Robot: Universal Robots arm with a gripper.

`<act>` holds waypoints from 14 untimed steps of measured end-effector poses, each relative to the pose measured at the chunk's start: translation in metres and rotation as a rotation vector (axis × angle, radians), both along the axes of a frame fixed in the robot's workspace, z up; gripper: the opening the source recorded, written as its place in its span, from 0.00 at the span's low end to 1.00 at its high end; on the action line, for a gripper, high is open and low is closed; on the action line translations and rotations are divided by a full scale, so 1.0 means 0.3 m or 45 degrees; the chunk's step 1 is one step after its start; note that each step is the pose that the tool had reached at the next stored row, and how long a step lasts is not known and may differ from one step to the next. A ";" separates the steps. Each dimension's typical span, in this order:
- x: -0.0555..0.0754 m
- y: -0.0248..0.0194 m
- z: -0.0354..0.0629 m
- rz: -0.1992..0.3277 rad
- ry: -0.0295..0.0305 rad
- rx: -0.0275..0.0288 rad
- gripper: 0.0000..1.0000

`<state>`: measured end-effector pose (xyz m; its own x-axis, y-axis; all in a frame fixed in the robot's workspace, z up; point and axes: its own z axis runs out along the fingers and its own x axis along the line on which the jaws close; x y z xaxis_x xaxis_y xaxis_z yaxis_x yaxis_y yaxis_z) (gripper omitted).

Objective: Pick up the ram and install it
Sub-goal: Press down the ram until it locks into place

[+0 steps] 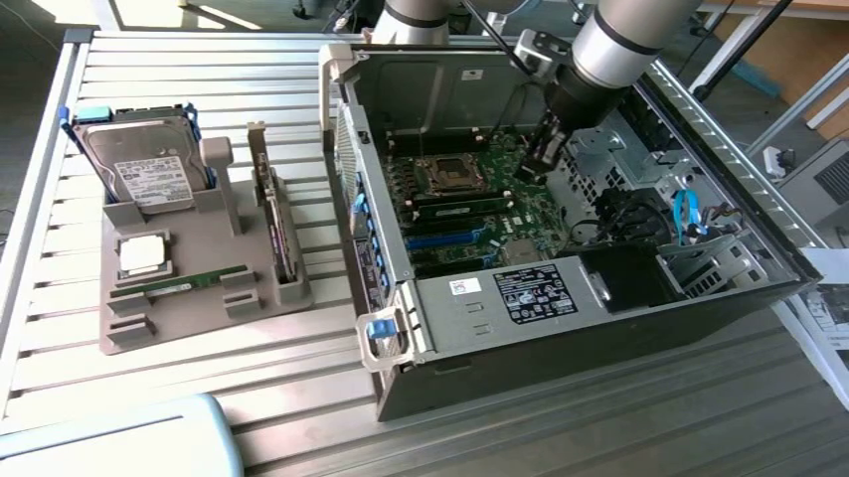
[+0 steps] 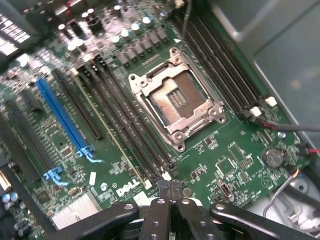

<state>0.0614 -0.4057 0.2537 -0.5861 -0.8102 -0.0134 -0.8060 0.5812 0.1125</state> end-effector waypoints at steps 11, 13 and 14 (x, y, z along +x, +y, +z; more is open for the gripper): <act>0.000 0.000 -0.013 -0.348 0.0003 -0.0062 0.13; 0.000 0.000 -0.014 -0.402 0.0004 -0.0064 0.13; 0.000 0.000 -0.015 -0.427 0.0004 -0.0065 0.13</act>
<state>0.0614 -0.4056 0.2491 -0.8200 -0.5722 -0.0096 -0.5697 0.8146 0.1091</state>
